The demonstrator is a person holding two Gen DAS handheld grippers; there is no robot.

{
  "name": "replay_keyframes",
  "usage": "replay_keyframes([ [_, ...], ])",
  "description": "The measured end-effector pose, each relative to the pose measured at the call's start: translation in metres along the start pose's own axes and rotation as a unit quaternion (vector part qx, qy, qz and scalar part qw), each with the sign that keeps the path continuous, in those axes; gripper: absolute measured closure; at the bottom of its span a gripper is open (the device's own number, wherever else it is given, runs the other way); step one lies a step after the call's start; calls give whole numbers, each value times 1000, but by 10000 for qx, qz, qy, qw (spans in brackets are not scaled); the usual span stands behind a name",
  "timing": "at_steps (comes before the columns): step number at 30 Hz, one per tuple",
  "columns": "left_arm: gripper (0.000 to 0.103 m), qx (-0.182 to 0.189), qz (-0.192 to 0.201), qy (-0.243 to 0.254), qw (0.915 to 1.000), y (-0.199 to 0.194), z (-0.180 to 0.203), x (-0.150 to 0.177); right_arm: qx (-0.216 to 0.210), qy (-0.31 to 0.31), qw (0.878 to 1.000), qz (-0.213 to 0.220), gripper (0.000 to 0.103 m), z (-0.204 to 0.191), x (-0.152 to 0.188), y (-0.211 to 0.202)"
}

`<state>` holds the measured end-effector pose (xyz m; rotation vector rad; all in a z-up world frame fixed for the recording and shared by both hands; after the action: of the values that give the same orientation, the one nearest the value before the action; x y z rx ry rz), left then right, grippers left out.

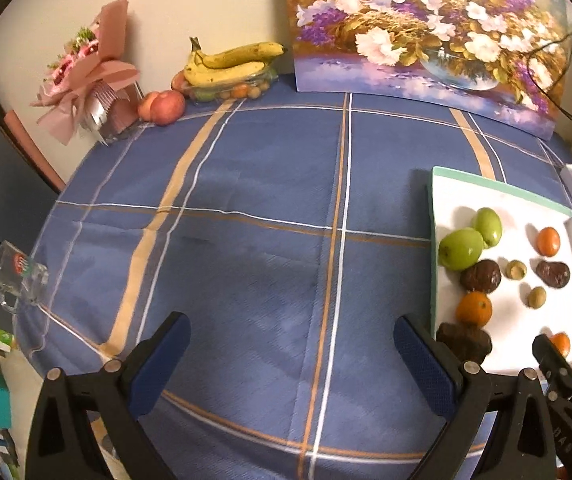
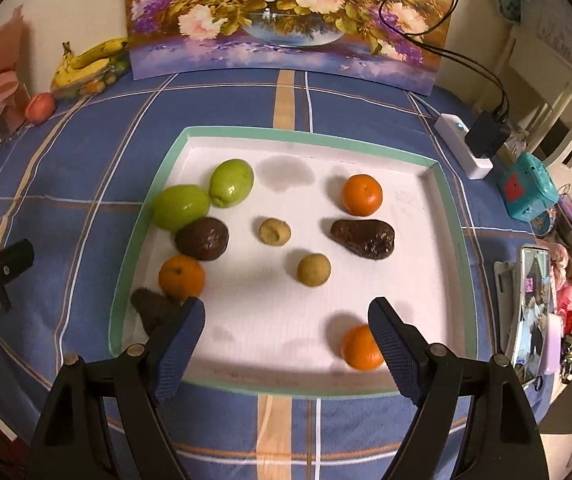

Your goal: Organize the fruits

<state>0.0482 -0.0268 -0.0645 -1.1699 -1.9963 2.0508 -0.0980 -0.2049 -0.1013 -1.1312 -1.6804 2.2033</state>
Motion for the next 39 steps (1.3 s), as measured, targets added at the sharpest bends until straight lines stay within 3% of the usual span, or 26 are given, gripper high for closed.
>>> replay_keyframes([
  [9, 0, 147, 50, 258, 9995, -17, 3, 20, -5, 46, 9998, 184, 19, -3, 17, -20],
  [21, 0, 173, 41, 409, 9990, -25, 10, 24, -47, 155, 9989, 445, 18, 1, 24, -39],
  [39, 0, 61, -226, 260, 9994, -17, 2, 30, -95, 208, 9992, 339, 19, 2, 25, -34],
])
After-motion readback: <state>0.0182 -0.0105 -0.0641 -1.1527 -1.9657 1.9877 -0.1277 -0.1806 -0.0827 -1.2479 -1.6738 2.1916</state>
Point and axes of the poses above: each gripper's, at about its wrist camera, not at the fingertips, and y roughly the way its jaws point, z to its right, x to its underside, the point moved 9 cm from there along y, roughly the way its jaws point, and after that the axes turned 1 degree about y, right-handed, at the moved point
